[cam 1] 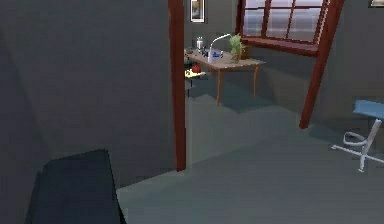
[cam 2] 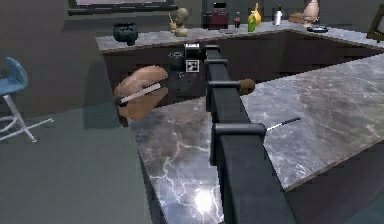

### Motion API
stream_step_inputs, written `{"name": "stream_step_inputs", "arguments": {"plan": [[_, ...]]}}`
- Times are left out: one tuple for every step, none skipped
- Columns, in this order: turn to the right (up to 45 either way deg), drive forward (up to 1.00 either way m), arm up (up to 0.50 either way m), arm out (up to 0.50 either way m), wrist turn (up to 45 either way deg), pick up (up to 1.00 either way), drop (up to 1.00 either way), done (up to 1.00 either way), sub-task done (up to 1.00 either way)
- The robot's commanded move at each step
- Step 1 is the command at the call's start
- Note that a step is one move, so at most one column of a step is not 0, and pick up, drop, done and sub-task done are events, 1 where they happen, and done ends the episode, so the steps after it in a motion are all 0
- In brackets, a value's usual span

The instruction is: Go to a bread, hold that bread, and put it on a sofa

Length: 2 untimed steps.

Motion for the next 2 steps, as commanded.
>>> {"name": "stream_step_inputs", "arguments": {"plan": [[0.0,0.0,0.0,0.0,-45.0,0.0,0.0,0.0,0.0],[0.0,0.0,0.0,0.0,-30.0,0.0,0.0,0.0,0.0]]}}
